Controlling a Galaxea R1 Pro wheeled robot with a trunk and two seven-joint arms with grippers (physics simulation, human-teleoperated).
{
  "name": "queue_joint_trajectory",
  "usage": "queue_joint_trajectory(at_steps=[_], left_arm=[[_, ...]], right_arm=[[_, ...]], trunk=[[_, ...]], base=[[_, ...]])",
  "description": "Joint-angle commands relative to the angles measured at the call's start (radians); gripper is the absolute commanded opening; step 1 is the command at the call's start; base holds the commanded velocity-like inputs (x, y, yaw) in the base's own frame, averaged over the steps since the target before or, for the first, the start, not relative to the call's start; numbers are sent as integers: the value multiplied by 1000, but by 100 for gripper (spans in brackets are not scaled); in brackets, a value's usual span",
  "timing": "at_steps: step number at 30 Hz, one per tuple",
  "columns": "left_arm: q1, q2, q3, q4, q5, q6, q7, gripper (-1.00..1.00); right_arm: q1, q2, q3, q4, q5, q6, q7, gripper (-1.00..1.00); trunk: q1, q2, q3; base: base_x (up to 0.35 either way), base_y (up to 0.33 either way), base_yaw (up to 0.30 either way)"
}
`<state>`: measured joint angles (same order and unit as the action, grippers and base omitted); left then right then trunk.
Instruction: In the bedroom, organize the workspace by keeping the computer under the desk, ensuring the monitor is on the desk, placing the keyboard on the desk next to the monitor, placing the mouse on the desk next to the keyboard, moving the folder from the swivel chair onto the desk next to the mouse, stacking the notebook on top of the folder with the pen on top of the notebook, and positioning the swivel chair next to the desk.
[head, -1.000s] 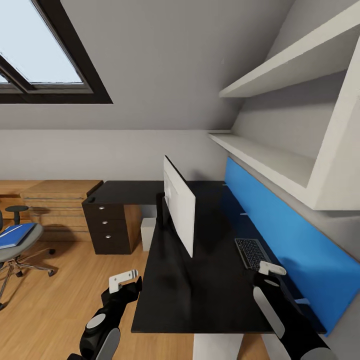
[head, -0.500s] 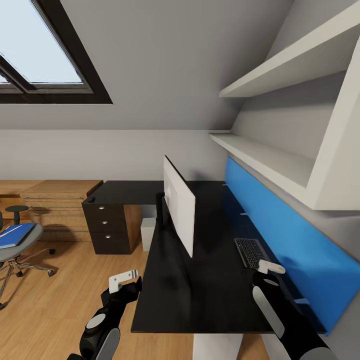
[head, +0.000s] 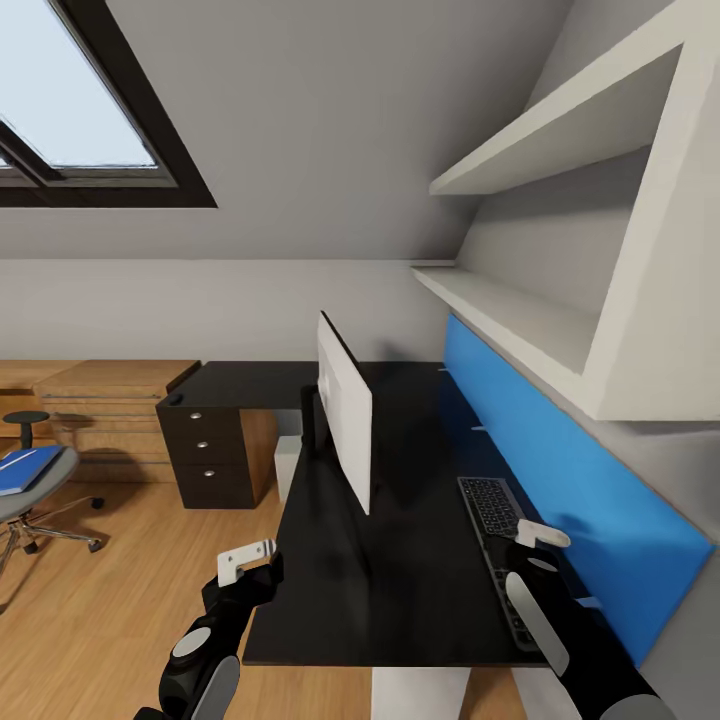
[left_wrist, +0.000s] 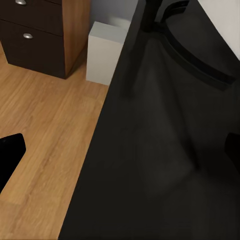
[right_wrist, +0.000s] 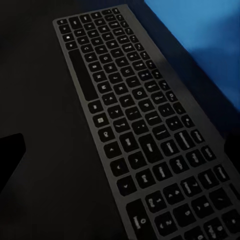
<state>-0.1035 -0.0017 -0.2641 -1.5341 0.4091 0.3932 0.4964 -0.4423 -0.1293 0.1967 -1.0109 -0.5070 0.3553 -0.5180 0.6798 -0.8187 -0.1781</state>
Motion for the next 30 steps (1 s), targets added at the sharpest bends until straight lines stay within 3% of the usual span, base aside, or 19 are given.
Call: queue_joint_trajectory(at_steps=[1, 14, 20, 30], left_arm=[[-1, 0, -1, -1, 8, 3, 8, 100], [-1, 0, -1, -2, 10, 3, 8, 100], [-1, 0, -1, -2, 10, 2, 8, 100], [-1, 0, -1, -7, 10, 1, 8, 100]], right_arm=[[-1, -1, 4, -2, -7, 3, -9, 100], [-2, -5, 1, 25, -7, -1, -9, 100], [-3, -26, -1, 47, -7, -17, -5, 100], [-90, -53, -2, 258, -7, -101, 112, 100]], trunk=[[0, -1, -2], [0, -1, -2], [0, -1, -2], [0, -1, -2]], base=[[0, -5, 0], [95, -23, 0], [99, -127, 0], [37, -34, 0]])
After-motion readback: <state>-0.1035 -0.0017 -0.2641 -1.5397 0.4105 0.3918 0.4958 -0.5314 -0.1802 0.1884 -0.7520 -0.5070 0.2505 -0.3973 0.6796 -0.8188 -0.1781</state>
